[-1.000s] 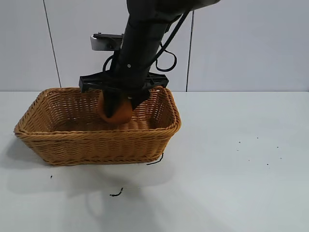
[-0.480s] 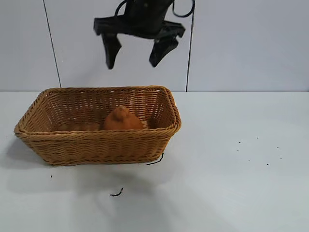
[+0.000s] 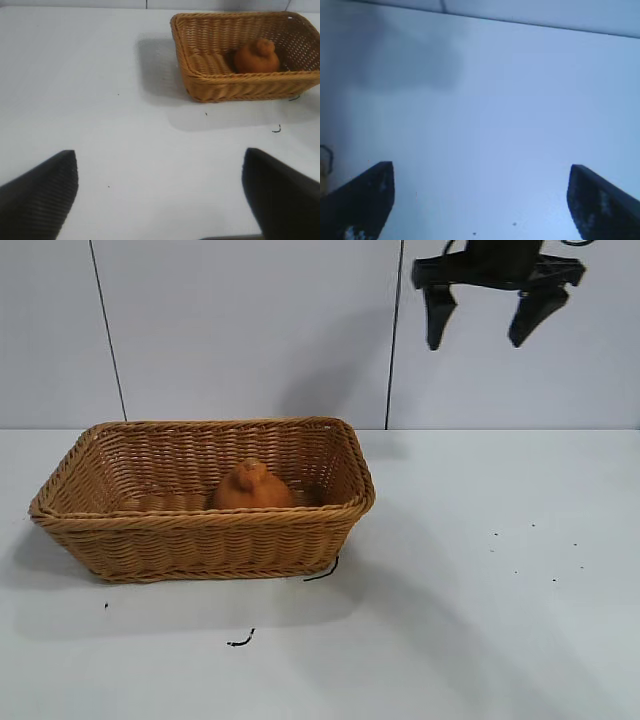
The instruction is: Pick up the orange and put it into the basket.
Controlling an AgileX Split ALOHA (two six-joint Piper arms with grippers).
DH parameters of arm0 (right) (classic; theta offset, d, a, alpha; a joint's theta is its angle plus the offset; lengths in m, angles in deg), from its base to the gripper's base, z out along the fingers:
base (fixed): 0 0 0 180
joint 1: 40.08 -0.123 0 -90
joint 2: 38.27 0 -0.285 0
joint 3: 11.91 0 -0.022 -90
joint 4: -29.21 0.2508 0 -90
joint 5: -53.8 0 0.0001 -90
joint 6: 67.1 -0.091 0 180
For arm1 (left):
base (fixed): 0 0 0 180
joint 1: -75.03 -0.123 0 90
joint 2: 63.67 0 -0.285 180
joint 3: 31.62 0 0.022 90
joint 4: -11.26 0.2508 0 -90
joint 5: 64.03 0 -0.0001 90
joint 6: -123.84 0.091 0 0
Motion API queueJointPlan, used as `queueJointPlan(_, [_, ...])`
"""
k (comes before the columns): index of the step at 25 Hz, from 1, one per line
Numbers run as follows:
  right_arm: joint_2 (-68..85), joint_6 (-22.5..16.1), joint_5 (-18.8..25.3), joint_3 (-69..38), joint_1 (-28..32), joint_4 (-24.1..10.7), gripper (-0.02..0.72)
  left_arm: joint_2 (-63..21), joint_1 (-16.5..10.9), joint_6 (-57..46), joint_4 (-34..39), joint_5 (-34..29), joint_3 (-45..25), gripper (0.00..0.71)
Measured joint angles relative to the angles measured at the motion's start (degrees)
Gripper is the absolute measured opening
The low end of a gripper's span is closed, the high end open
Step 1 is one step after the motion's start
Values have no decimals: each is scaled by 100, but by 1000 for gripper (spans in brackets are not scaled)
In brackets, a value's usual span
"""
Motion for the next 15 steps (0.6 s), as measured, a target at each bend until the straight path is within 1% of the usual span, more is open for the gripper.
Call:
queueJointPlan(6, [17,49,5,0,-55,288,663,0,0,0,0,0,0,639])
queueJointPlan(9, [241,77,0,-152,-135,351,663,0,0,0,0,0,0,639])
queueJointPlan(12, [697,95,-6,-600,-153,386,662,0,0,0,0,0,0,639])
queueJointPlan(15, [1299,200,-7,-1338,-153,381,662,0,0,0,0,5,0,639])
